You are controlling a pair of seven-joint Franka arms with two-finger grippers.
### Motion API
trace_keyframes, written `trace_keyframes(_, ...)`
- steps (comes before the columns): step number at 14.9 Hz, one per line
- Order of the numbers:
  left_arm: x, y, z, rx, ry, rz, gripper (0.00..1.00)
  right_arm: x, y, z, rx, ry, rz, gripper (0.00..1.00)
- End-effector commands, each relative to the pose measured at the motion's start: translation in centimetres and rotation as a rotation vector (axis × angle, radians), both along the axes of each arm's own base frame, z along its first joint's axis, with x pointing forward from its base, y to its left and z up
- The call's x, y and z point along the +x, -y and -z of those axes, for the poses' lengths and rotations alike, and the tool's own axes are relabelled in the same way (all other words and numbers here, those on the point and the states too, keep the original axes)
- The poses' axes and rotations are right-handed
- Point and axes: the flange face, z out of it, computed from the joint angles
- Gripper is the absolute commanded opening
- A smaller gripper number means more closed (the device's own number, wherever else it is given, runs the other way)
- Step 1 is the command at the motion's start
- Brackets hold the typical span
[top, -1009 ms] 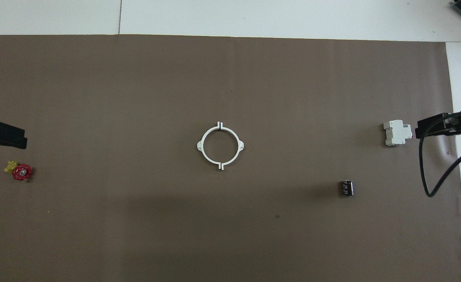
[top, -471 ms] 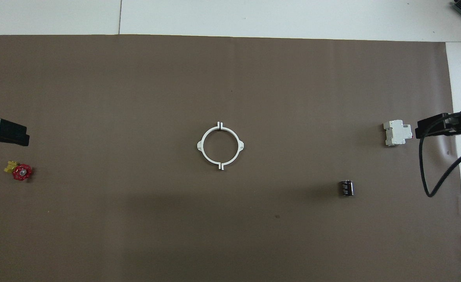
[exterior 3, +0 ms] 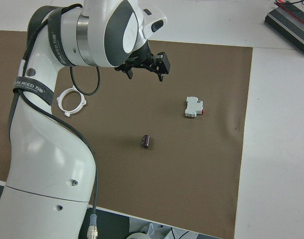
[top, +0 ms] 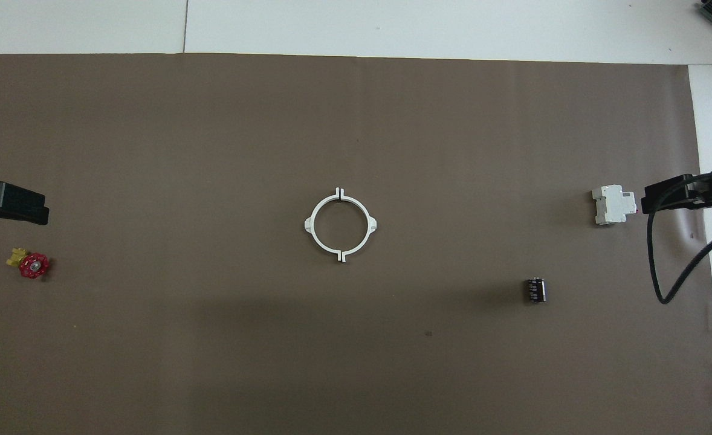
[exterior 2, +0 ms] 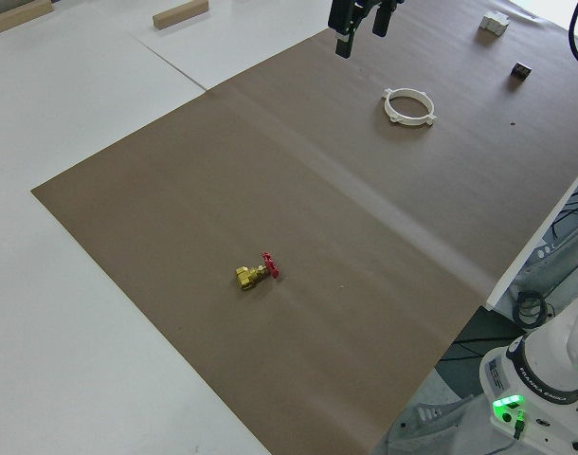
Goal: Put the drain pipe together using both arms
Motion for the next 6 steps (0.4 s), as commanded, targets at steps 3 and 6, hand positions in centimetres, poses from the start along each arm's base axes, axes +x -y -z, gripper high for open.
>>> trace_keyframes(3,-0.08,0.58,-0.53,-0.017,0.008,0.015,1.0,-0.03,0.19,0.07,0.004,0.01,0.008,1.0)
trace_keyframes(6,-0.1,0.58,-0.51,-0.017,0.006,0.014,1.0,0.02,0.19,0.08,0.004,0.01,0.008,1.0)
